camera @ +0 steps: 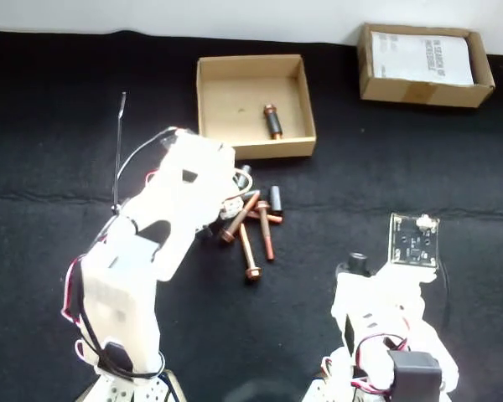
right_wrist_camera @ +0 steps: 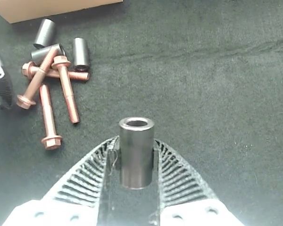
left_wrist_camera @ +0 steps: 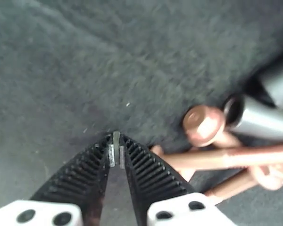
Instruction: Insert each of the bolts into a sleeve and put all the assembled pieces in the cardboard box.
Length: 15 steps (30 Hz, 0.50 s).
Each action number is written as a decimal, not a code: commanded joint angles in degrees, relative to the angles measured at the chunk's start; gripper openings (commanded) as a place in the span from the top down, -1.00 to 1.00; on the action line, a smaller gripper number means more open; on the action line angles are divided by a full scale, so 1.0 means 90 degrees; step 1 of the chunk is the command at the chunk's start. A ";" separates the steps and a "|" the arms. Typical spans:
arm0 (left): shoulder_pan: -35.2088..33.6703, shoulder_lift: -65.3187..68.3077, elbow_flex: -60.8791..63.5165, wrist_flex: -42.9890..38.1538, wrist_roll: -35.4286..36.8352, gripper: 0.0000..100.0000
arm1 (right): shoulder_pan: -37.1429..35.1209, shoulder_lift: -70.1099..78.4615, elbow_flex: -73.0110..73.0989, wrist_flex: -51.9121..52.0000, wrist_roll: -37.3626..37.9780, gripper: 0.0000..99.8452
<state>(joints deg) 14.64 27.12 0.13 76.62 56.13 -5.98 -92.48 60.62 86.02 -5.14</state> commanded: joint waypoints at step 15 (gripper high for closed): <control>0.1431 0.0171 -0.2154 0.2071 0.0225 0.98 | 0.0063 -0.0063 -0.0024 -0.0122 0.0000 0.99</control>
<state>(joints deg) 27.12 28.09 -18.86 96.57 57.71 -5.98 -92.48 60.62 85.85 -5.14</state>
